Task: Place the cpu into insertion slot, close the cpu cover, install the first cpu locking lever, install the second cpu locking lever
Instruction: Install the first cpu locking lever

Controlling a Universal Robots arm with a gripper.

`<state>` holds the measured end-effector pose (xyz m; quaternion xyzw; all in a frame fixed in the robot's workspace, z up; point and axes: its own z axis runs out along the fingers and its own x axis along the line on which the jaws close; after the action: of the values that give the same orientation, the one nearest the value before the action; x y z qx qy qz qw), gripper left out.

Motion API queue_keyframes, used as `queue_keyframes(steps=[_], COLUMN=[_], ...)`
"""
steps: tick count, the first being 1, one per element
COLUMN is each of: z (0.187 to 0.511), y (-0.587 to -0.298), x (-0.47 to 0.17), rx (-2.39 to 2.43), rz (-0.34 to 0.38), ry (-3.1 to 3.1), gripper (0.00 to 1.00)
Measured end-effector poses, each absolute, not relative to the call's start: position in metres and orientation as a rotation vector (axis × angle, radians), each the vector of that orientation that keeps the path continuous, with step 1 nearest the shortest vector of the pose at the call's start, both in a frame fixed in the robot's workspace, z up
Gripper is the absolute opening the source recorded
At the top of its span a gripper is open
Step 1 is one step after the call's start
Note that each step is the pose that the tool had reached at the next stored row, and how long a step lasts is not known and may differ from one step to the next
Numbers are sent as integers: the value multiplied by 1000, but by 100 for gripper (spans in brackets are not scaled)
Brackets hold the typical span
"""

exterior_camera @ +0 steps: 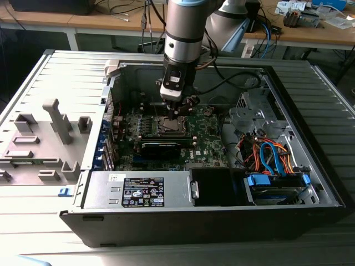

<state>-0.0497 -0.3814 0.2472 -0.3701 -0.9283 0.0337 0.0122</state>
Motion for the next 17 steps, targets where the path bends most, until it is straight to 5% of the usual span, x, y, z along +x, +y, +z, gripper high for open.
queue_keyframes(steps=[17], z=[247], y=[-381], x=[-50], rx=[-1058], rz=[107], ry=[-2933], gripper=[11])
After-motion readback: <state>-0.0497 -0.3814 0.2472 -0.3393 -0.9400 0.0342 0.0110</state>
